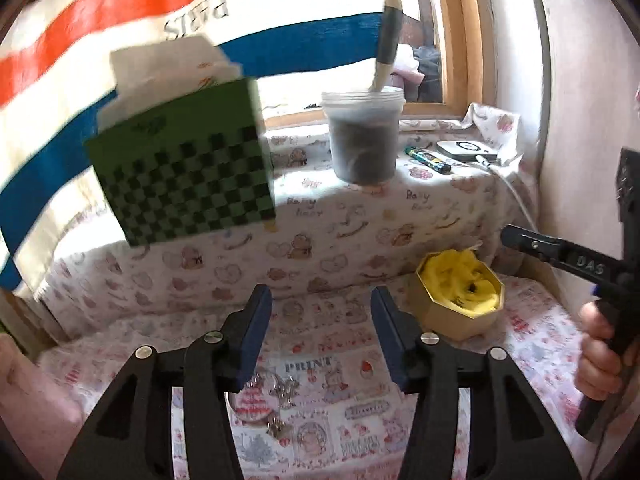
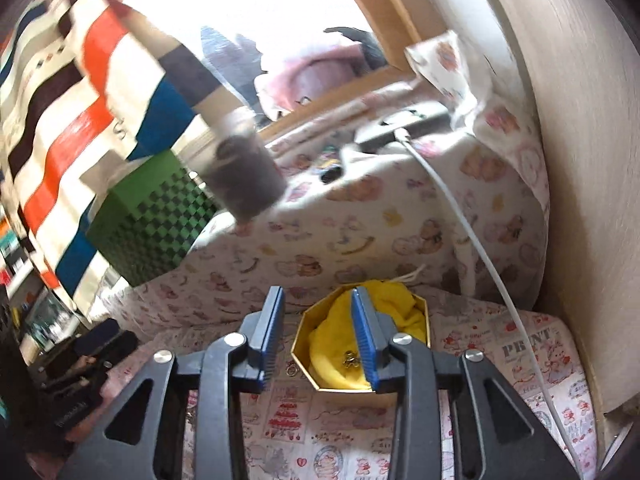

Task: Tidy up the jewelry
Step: 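Grasp the silver bangle with the left tool while the right tool reaches for a small ring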

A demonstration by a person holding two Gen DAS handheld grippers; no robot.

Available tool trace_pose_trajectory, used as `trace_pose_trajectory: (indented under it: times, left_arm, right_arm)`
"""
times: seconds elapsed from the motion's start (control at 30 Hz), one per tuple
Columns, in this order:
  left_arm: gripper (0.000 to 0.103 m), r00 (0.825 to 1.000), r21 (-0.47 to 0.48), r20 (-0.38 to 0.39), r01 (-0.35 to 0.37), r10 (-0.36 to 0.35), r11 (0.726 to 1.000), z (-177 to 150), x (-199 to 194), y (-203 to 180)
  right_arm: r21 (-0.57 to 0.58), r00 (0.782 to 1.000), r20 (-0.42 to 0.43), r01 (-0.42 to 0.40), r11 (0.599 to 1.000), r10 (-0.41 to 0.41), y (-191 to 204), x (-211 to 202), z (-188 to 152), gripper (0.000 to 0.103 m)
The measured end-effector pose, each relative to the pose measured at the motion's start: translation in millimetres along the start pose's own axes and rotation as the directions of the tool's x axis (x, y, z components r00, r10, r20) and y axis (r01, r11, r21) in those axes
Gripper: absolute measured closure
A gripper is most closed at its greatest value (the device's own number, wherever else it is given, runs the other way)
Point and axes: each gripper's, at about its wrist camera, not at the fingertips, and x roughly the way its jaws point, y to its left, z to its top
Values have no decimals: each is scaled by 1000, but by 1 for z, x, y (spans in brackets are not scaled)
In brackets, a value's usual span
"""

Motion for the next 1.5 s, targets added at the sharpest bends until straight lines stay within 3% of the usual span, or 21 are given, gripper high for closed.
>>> trace_pose_trajectory:
  times: [0.13,0.27,0.33,0.47,0.57,0.7,0.87,0.97,1.4,1.5]
  left_arm:
    - [41,1000,-61,-5,17,-17,998,-12,-3,32]
    - [33,999,-104,41,-17,21,994,-30,2,57]
    - [32,999,-105,2,-51,51,993,-35,11,62]
    - [23,996,-112,-22,-91,89,990,-41,21,71]
    - [15,997,-134,-32,-74,70,988,-44,25,77]
    - [13,995,-145,-39,-97,92,985,-48,29,81]
    - [11,993,-175,-102,-81,64,981,-54,44,88]
    - [11,986,-179,-149,-94,67,979,-57,53,91]
    - [11,967,-271,-254,-93,22,958,-66,70,119]
    - [11,955,-283,-297,-99,11,954,-72,83,128]
  right_arm:
    - [-58,1000,-6,29,998,-29,18,4,-8,63]
    - [-115,998,-15,61,992,-63,33,11,-20,54]
    - [-139,996,-10,91,986,-93,39,16,-26,45]
    - [-176,991,-29,125,976,-132,43,28,-36,43]
    - [-163,989,-56,128,978,-139,41,36,-40,40]
    - [-157,988,-75,124,980,-137,42,42,-44,38]
    - [-184,986,-50,148,972,-160,46,40,-46,31]
    - [-170,988,-39,142,975,-150,44,39,-45,20]
    - [-175,982,-28,180,968,-187,42,41,-48,16]
    - [-175,978,-59,187,967,-200,45,41,-47,16]
